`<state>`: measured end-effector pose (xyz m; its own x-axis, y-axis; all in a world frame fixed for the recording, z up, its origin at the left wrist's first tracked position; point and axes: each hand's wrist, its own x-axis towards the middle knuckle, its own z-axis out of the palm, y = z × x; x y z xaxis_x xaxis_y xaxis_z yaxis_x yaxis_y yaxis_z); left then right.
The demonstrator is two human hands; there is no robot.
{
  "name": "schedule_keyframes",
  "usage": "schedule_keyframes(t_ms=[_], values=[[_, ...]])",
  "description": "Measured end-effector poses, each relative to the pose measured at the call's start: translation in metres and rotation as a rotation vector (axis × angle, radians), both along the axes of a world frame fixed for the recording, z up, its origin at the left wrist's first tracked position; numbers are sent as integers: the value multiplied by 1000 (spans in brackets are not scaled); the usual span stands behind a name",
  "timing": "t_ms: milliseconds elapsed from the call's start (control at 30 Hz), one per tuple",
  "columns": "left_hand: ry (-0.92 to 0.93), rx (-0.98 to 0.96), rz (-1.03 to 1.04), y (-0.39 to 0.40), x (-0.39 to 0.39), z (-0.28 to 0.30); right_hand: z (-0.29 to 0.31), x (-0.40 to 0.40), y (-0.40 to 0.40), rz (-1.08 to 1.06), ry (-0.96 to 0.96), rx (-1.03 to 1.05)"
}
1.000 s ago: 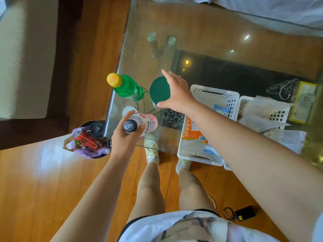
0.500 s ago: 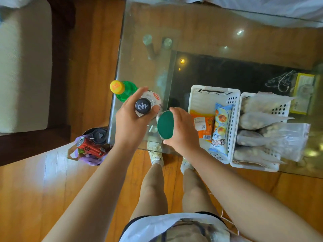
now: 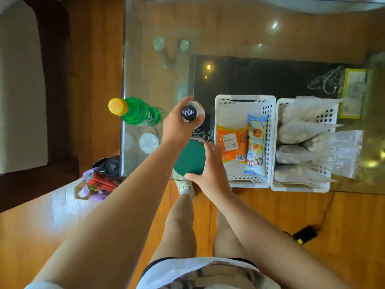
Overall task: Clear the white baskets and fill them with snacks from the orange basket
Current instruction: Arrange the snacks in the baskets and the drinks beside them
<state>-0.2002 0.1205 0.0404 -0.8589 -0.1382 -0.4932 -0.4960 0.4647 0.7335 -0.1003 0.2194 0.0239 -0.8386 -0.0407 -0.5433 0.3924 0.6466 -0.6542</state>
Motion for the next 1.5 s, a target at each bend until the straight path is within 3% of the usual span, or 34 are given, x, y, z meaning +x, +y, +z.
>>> schedule_keyframes(t_ms=[267,333,433,567,633,733,833,933,1033,1133,1333,1500], values=[[-181,133,-36,-8,2,-11,1,-5,6,-90,-77,-47],[-231,197,-9,-15,8,-13,1,-11,8,-175,-162,-150],[-284,137,32,-29,31,-17,-3,-21,10,-293,-319,-328],[-681,383,227,-42,66,-27,-10,-23,9,-298,-423,-342],[-782,471,271,-44,76,-27,-11,-21,7,-297,-440,-367],[-733,559,323,-46,81,-30,-7,-26,5,-323,-447,-363],[-698,604,366,-46,79,-32,5,-48,8,-339,-139,-274],[-682,627,381,-46,78,-31,19,-80,10,-88,130,-204],[-655,634,395,-45,78,-29,23,-104,9,147,153,-117],[-615,641,402,-45,84,-27,22,-113,8,212,170,-48],[-515,666,389,-51,110,-26,20,-112,9,141,240,-12],[-496,625,397,-55,104,-26,14,-104,13,-11,165,-103]])
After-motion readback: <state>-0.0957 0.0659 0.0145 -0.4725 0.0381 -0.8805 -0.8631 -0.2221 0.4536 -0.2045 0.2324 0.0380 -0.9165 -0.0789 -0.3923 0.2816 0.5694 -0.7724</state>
